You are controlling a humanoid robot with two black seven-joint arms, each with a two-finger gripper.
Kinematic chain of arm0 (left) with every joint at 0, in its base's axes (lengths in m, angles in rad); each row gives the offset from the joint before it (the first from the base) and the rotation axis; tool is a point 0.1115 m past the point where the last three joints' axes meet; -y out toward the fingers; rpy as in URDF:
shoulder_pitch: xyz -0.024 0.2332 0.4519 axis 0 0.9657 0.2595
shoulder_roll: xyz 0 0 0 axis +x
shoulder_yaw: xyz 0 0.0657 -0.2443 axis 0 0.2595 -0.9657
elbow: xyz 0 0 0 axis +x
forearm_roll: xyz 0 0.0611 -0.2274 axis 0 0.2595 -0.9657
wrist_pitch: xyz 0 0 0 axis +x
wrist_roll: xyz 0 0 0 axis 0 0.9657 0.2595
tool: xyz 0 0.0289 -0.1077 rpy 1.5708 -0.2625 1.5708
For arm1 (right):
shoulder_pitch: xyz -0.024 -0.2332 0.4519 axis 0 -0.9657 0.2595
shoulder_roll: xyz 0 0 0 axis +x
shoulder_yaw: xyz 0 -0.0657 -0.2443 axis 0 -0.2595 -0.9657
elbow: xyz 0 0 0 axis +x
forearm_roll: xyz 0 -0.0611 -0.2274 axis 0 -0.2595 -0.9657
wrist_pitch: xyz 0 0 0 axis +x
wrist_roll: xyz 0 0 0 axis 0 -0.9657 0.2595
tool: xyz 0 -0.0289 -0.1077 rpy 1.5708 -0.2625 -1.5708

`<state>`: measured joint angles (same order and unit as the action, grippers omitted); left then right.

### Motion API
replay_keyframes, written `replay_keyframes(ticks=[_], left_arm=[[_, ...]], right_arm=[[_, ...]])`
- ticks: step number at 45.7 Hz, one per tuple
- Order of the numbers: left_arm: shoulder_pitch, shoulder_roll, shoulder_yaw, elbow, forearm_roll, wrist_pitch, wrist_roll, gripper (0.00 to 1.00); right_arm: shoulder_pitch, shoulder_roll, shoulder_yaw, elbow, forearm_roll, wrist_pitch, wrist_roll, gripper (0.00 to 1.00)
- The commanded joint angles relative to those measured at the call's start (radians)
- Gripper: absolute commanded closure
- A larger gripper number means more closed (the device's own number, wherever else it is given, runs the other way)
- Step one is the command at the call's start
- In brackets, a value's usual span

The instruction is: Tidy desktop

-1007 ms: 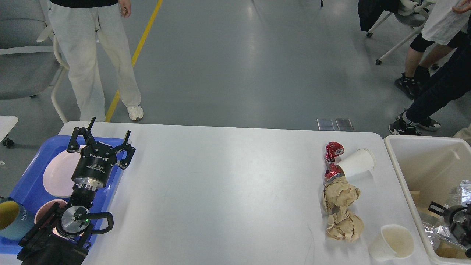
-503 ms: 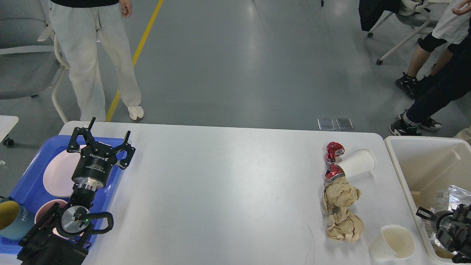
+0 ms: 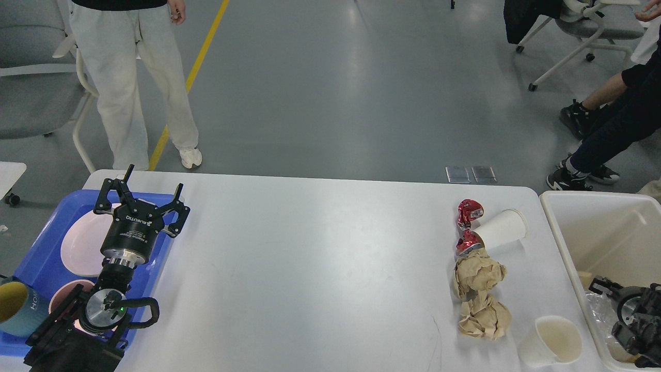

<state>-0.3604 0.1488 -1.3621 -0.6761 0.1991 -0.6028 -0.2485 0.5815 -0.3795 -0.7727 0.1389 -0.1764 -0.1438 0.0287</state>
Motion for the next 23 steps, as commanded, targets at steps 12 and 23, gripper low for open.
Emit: replay_keyframes(ticks=[12,23], left_arm=[[0.0,0.0,0.0,0.001,0.0,0.0,0.002,0.03],[0.0,0.0,0.0,0.0,0.0,0.0,0.002,0.03]], right_arm=[[0.273,-0.156,-0.118,0.287,-0.104,0.177,-0.099,0.0],[0.812,-0.216,-0.416,0.691,-0.169,0.443,-0.171,0.0]])
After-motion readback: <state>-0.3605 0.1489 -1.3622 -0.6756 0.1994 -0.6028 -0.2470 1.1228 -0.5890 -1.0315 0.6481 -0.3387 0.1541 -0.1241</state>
